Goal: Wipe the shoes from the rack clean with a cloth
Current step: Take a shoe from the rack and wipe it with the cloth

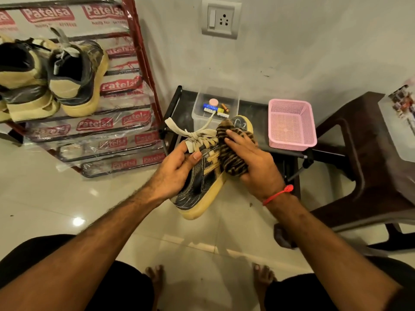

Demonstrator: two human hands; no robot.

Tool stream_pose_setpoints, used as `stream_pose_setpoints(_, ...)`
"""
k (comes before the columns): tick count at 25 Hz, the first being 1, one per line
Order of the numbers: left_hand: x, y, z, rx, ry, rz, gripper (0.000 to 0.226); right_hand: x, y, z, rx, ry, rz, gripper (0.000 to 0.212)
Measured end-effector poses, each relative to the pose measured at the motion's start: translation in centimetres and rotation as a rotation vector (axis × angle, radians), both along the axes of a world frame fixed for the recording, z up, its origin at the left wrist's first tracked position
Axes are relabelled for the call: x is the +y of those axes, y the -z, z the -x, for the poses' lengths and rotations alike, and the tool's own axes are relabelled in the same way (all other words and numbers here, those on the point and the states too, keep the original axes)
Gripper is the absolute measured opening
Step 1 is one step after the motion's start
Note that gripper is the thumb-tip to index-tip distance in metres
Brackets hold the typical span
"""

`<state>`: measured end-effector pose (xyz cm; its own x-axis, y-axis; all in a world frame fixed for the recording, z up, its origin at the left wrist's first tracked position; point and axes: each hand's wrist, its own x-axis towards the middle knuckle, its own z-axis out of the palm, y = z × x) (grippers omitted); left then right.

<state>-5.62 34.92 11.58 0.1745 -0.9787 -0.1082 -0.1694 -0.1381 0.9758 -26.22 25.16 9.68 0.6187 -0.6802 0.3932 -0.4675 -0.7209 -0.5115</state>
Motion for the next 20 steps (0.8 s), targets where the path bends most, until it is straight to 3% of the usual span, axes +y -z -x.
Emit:
stream_pose_setpoints(3, 0.0, 0.1, 0.0, 0.013, -0.046, -0.022, 0.036, 4.8, -0.3, -2.4, -0.073, -0.098, -0.060, 0.055)
stream_pose_setpoints(6, -0.2, -0.2, -0.3, 0.058, -0.113, -0.041, 0.022, 4.7, -0.1, -1.8, 0.001, -0.250, 0.094, 0.060)
stream_pose_setpoints(9, -0.3, -0.2, -0.1, 0.052, -0.077, -0.049, 0.022, 0.3, -0.2, 0.2, 0.011, -0.019, 0.059, 0.070)
stream_pose_setpoints(11, -0.1, 0.1, 0.0, 0.026, -0.068, -0.052, 0.026, 1.4, -0.3, -0.7, -0.072, 0.014, -0.012, 0.056)
stream_pose_setpoints(15, 0.0, -0.1, -0.6, 0.014, -0.130, -0.073, 0.036, 6.6, 0.1, -3.0, -0.061, -0.318, 0.092, 0.049)
stream_pose_setpoints(17, 0.1, -0.5, -0.5, 0.086, -0.112, -0.069, 0.033, 3.8, 0.2, -1.7, -0.023, -0.244, 0.168, 0.051)
stream_pose_setpoints(20, -0.1, -0.5, 0.0, 0.096, -0.049, -0.068, 0.025, -0.4, -0.3, 0.3, -0.055, -0.010, 0.053, 0.062)
